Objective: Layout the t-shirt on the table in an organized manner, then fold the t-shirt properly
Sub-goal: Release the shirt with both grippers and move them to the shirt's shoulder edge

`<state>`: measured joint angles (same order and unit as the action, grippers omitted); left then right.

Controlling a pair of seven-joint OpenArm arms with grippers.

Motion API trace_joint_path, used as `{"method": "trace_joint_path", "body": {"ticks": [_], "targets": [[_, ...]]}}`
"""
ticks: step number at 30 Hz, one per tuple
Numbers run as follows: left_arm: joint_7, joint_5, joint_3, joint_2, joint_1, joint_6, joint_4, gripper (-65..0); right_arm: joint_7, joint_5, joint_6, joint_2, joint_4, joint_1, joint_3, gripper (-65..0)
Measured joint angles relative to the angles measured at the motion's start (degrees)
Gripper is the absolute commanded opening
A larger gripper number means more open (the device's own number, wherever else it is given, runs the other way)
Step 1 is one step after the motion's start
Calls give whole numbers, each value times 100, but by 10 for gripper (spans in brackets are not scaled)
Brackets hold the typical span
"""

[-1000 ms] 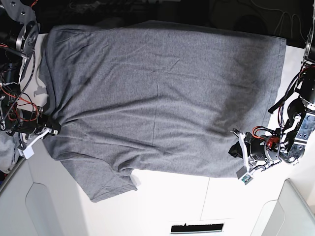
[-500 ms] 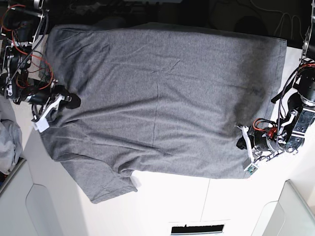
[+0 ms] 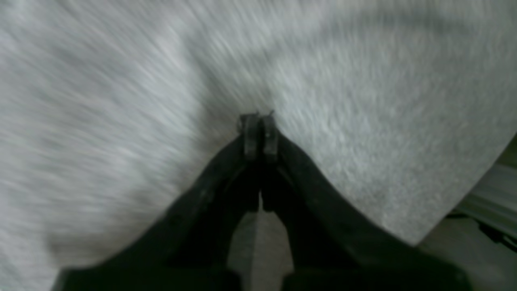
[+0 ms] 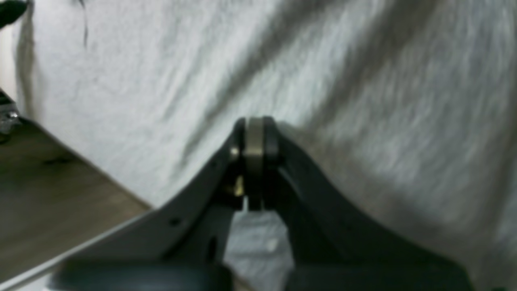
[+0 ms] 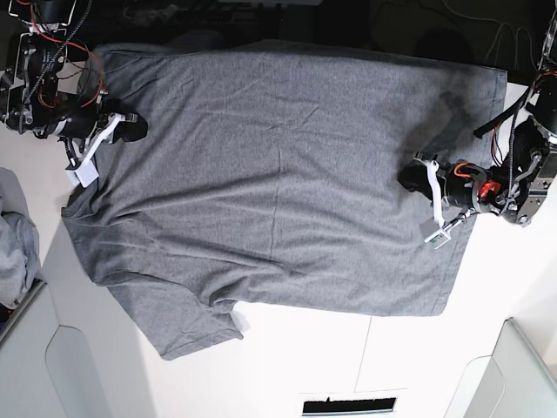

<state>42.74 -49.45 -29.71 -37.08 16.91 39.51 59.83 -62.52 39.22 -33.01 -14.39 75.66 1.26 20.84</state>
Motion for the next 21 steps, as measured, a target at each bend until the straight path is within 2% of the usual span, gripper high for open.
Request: {"method": "trace_joint_path", "body": {"ticks": [3, 7, 12, 14, 18, 21], "targets": [[-85, 111, 46, 107, -155, 28, 24, -650, 302, -299, -4, -4, -155, -28, -109, -650], [-704, 636, 52, 415, -291, 103, 33, -650, 826, -708, -4, -9, -461, -214, -138, -650], [-874, 1473, 52, 957, -28, -240, -20, -650, 907, -1060, -4, -122, -1381, -1060, -151, -650], [-879, 1600, 52, 1165, 107, -437, -138, -650, 944, -1093, 13, -197, -1797, -1392, -149, -650], [-1222, 1871, 42, 1370, 472, -721, -632, -650, 1040, -1351, 22, -278, -2444, -1980, -146, -650], [-1475, 2157, 42, 1456, 811, -1014, -1097, -650, 1123, -1665, 221, -262, -2717, -2343, -149, -650]]}}
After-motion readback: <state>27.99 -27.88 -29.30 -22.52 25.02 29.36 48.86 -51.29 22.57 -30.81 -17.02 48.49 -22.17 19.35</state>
